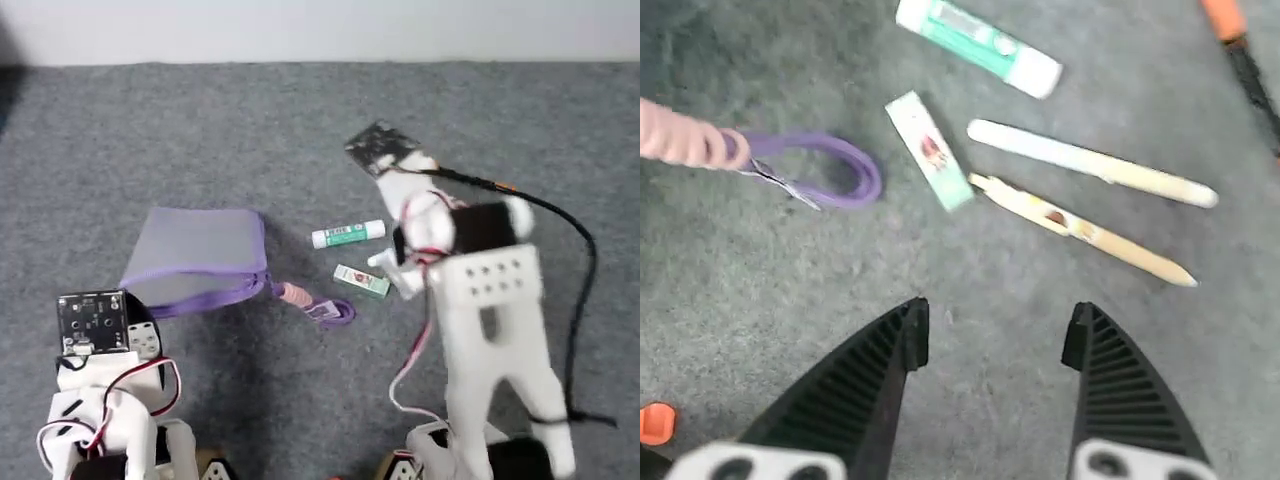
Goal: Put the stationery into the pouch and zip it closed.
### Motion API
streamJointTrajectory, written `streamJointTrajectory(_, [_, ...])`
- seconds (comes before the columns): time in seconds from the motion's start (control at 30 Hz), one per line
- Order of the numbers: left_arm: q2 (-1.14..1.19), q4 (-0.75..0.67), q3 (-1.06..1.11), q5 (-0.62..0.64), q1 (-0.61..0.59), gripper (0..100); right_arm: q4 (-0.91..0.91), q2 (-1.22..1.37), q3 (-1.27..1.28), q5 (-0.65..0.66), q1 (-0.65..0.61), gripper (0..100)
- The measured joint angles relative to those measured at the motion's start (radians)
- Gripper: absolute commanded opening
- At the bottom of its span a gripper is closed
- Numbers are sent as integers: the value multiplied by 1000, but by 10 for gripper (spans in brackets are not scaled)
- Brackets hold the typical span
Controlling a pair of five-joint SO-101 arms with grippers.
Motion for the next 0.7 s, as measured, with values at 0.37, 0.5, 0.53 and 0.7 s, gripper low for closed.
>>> streamJointTrajectory(0.37, [63,20,-14,0,-9,12,-167,313,0,12,-144,215])
streamJointTrajectory(0.5, [216,20,-77,0,-8,12,-239,414,0,61,-152,215])
streamJointTrajectory(0.53, [253,20,-97,3,-8,12,-259,436,0,69,-152,215])
streamJointTrajectory(0.7, [382,20,-157,32,-6,12,-353,542,0,118,-152,215])
